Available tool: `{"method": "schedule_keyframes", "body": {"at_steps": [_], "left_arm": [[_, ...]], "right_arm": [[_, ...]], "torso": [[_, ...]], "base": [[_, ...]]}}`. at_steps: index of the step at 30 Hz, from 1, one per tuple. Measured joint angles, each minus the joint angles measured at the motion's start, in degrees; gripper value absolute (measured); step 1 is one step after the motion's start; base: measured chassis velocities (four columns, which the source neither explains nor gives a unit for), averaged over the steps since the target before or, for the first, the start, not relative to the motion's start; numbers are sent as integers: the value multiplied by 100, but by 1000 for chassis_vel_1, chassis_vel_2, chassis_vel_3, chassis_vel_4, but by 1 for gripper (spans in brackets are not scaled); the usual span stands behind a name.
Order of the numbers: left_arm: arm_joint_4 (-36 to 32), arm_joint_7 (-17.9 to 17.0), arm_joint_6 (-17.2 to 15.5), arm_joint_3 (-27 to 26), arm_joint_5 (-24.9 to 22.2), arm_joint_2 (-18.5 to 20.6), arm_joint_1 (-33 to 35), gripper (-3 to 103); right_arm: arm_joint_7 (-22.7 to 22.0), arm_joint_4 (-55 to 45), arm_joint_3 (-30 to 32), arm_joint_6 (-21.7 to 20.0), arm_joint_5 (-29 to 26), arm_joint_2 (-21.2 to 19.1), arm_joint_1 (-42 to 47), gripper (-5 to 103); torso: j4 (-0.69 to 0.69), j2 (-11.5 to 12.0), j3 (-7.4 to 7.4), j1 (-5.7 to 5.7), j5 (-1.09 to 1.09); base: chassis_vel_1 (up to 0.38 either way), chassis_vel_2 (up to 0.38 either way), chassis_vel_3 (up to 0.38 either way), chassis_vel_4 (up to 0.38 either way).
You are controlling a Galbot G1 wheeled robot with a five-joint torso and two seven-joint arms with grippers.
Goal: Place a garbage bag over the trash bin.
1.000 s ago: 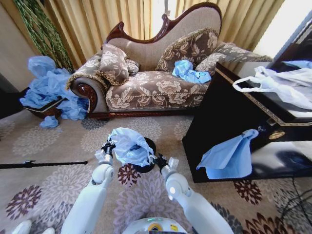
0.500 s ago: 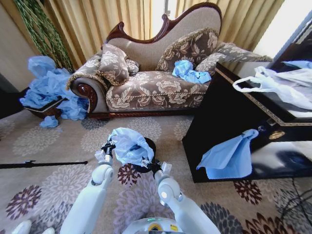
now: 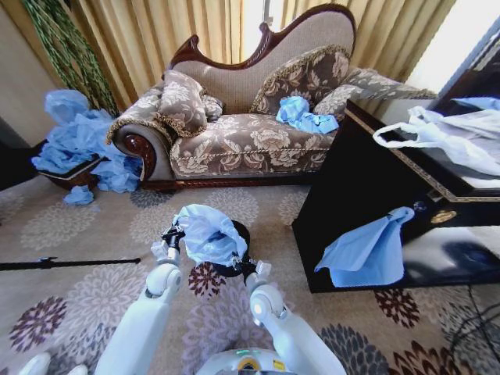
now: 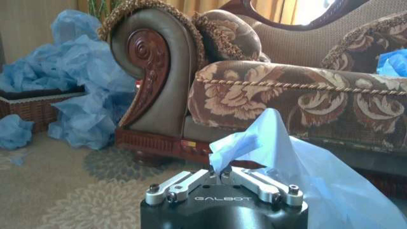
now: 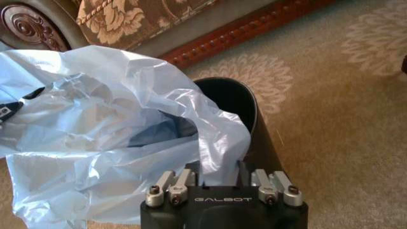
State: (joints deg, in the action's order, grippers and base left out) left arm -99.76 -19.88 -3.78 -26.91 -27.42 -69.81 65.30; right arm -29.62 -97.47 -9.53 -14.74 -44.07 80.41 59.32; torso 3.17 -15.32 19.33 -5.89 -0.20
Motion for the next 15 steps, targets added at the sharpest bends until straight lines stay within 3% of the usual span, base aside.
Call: {"method": "schedule_keyframes", "body": {"at_steps": [1, 2, 3, 5, 6, 8, 9, 15], "left_arm": [[5, 6, 28, 0, 1, -9, -3, 0], [7, 8, 35, 0, 1, -12, -3, 0], [7, 16, 51, 0, 2, -17, -2, 0], [6, 20, 55, 0, 2, -17, 0, 0], [5, 27, 61, 0, 2, -17, 5, 0], [3, 35, 66, -2, 2, -17, 8, 0], [2, 42, 73, -2, 2, -16, 10, 0], [-14, 86, 91, -5, 5, -11, 26, 0]], "right_arm": [[2, 0, 5, 13, 5, 0, 4, 32], [4, 0, 6, 18, 7, 0, 7, 32], [11, -1, 6, 23, 19, -2, 13, 22], [15, -2, 6, 24, 23, -3, 13, 22], [23, 9, 8, 31, 49, -1, 13, 12], [26, 33, 14, 47, 92, 4, 12, 12], [29, 48, 16, 57, 126, 7, 10, 1], [44, -1, 20, 89, 361, -55, 9, -2]], "torso": [[0, 0, 0, 0, 0], [0, 0, 0, 0, 0], [0, 0, 0, 0, 0], [0, 0, 0, 0, 0], [0, 0, 0, 0, 0], [0, 0, 0, 0, 0], [0, 0, 0, 0, 0], [-1, 0, 0, 0, 1]], "base": [[0, 0, 0, 0], [0, 0, 0, 0], [0, 0, 0, 0], [0, 0, 0, 0], [0, 0, 0, 0], [0, 0, 0, 0], [0, 0, 0, 0], [0, 0, 0, 0]]}}
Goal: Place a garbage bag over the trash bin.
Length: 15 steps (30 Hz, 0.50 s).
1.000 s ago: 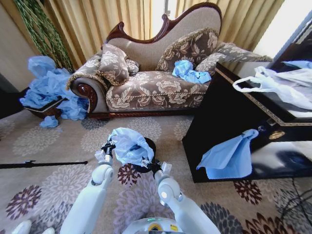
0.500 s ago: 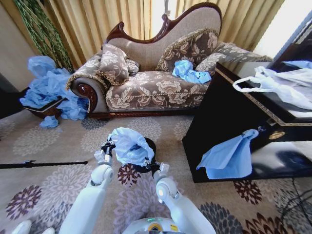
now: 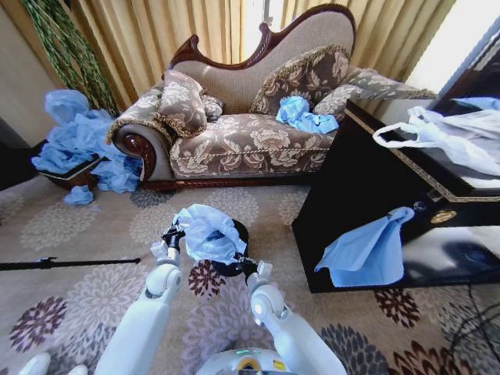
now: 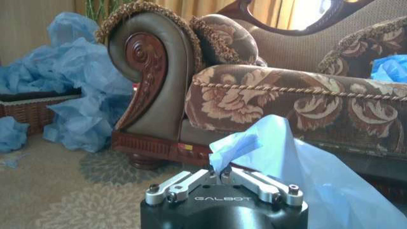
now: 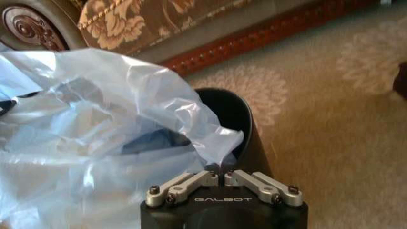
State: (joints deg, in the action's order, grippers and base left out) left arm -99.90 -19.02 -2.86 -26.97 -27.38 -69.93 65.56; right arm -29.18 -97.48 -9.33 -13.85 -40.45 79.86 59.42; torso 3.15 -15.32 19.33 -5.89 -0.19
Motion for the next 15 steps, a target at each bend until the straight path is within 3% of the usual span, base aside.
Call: {"method": "schedule_keyframes", "body": {"at_steps": [15], "left_arm": [[-79, 36, 57, 20, 59, -68, 74, 0]], "right_arm": [[62, -231, 62, 140, 658, -265, 43, 0]], "torso": [[1, 0, 0, 0, 0]], "base": [[0, 0, 0, 0]]}}
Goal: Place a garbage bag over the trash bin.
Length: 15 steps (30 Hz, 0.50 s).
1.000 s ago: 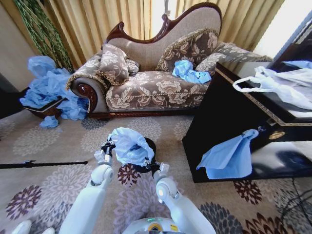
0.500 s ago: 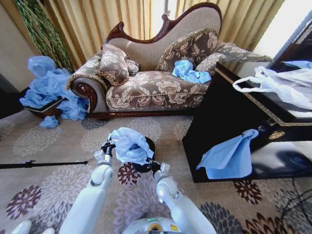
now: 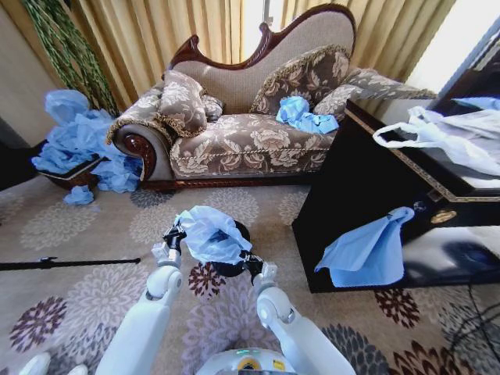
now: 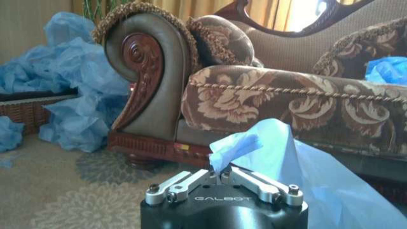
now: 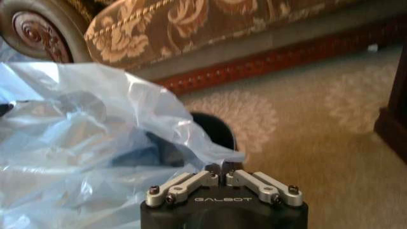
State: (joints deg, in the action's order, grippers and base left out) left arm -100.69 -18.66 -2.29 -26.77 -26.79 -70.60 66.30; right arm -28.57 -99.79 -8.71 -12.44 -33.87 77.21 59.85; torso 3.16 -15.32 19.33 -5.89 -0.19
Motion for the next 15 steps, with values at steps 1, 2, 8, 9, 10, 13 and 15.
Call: {"method": "schedule_keyframes", "body": {"at_steps": [1, 2, 8, 9, 10, 13, 15], "left_arm": [[-16, 1, 30, 0, -1, -2, 0, 0], [-53, 19, 84, 0, -6, 1, 2, 0], [-240, 47, 172, -16, -87, 41, 41, 0], [-280, 35, 174, -25, -89, 46, 57, 0], [-348, -28, 174, -41, -88, 50, 90, 0], [-497, -302, 111, -68, -81, 34, 186, 0], [-525, -396, 91, -80, -81, 21, 216, 0]], "right_arm": [[6, -10, 23, 20, 64, -1, -28, 0], [11, -39, 60, 51, 176, -14, -77, 0], [21, -257, 152, 74, 341, -104, -221, 0], [21, -317, 160, 74, 341, -133, -257, 0], [18, -391, 173, 74, 343, -184, -313, 0], [17, -445, 230, 77, 355, -294, -404, 0], [30, -439, 265, 83, 364, -324, -431, 0]], "torso": [[1, 0, 0, 0, 0], [0, 0, 0, 0, 0], [1, 0, 0, 0, 0], [1, 0, 0, 0, 0], [0, 0, 0, 0, 0], [0, 0, 0, 0, 0], [1, 0, 0, 0, 0]], "base": [[0, 0, 0, 0], [0, 0, 0, 0], [0, 0, 0, 0], [0, 0, 0, 0], [0, 0, 0, 0], [0, 0, 0, 0], [0, 0, 0, 0]]}}
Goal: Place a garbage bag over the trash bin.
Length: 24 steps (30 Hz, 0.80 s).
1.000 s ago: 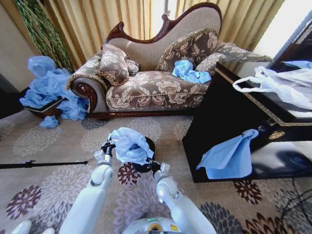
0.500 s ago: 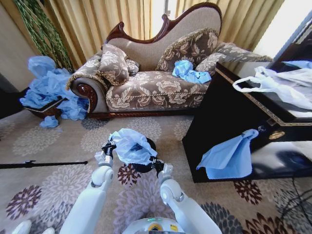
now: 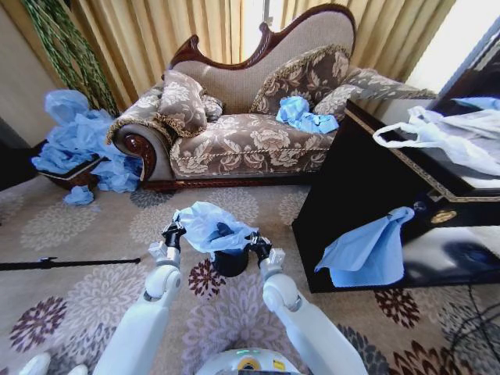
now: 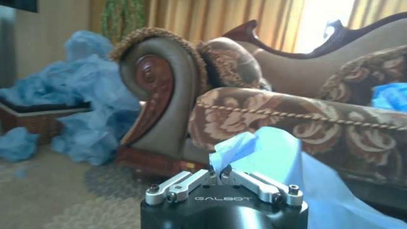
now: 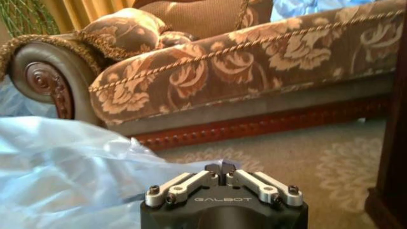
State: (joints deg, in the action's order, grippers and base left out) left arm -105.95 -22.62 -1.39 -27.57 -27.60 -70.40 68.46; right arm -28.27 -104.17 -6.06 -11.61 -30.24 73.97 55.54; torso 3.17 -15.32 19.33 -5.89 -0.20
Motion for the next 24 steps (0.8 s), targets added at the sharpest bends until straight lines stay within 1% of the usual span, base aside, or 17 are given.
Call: {"method": "schedule_keyframes", "body": {"at_steps": [1, 4, 6, 7, 9, 11, 13, 14, 17, 18, 20, 24], "left_arm": [[0, 0, 0, 0, 0, 0, 0, 0], [25, -300, -21, -11, 31, -78, 20, 0], [-16, -364, -49, -18, 28, -102, 36, 0], [-228, -435, -130, -52, 22, -135, 154, 0], [-294, -442, -146, -58, 22, -136, 204, 0], [-618, -449, -216, -83, 35, -117, 396, 0], [-778, -488, -261, -107, 39, -100, 446, 0], [-778, -488, -261, -107, 39, -100, 446, 0], [-843, -704, -302, -154, 34, -75, 456, 0], [-843, -704, -302, -154, 34, -75, 456, 0], [-798, -834, -312, -196, 39, -51, 440, 0], [-664, -841, -365, -171, 79, -50, 415, 0]], "right_arm": [[0, 0, 0, 0, 0, 0, 0, 0], [53, 172, 72, 45, 111, -40, -123, 0], [57, 176, 84, 47, 117, -42, -137, 0], [57, 134, 87, 47, 101, -78, -145, 0], [57, 107, 86, 47, 95, -95, -143, 0], [67, 6, 90, 47, 122, -134, -108, 0], [68, -59, 118, 49, 168, -123, -101, 0], [68, -59, 118, 49, 168, -123, -101, 0], [66, -100, 175, 50, 211, -94, -119, 0], [66, -100, 175, 50, 211, -94, -119, 0], [67, -89, 265, 50, 225, -103, -124, 0], [112, -49, 285, 50, 225, -178, -102, 0]], "torso": [[0, 0, 0, 0, 0], [-1, 0, 0, 0, 0], [0, 0, 0, -1, -1], [0, 0, 0, -1, 1], [-1, 0, 0, 0, 3], [-1, 0, 0, -1, 0], [0, 0, 0, 0, 0], [0, 0, 0, 0, 0], [-1, 0, 0, 0, 0], [-1, 0, 0, 0, 0], [0, 0, 0, 0, 0], [0, 0, -1, 0, 1]], "base": [[0, 0, 0, 0], [0, 0, 0, 0], [0, 0, 0, 0], [0, 0, 0, 0], [0, 0, 0, 0], [0, 0, 0, 0], [0, 0, 0, 0], [0, 0, 0, 0], [0, 0, 0, 0], [0, 0, 0, 0], [0, 0, 0, 0], [0, 0, 0, 0]]}}
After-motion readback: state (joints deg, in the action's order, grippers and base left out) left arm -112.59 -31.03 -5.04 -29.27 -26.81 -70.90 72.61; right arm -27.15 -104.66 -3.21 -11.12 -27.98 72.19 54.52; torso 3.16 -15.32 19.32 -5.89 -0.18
